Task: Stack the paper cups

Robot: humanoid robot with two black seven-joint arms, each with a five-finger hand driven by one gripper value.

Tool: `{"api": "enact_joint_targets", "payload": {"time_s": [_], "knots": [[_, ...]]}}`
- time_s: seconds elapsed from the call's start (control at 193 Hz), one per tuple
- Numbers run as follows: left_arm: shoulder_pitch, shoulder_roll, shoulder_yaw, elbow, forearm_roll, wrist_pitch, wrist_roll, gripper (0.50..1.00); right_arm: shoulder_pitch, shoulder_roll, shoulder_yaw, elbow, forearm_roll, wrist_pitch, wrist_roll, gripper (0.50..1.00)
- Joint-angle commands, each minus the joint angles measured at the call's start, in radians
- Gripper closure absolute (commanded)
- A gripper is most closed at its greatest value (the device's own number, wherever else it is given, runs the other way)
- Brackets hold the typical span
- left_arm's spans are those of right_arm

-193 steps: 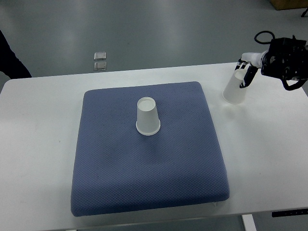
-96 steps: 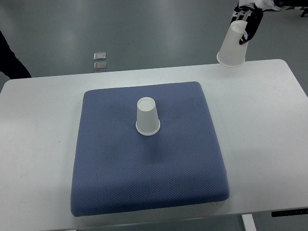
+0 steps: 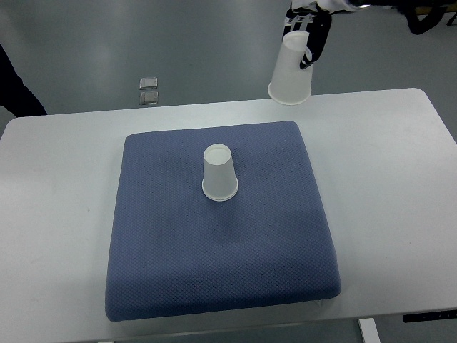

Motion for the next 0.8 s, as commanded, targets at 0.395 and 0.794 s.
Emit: {"api": "enact_joint_targets", "payload": {"time_s": [0.395, 0.794], "knots": [[0.002, 0.000, -0.002, 0.005, 0.000, 0.000, 0.000, 0.500, -0.017, 0.084, 0.134, -0.006, 0.074, 0.003, 0.000, 0.724], [0.002, 0.000, -0.002, 0.006, 0.000, 0.000, 0.000, 0.500, -0.065, 0.084, 0.186, 0.037, 0.074, -0.001, 0.000, 0.720]]}}
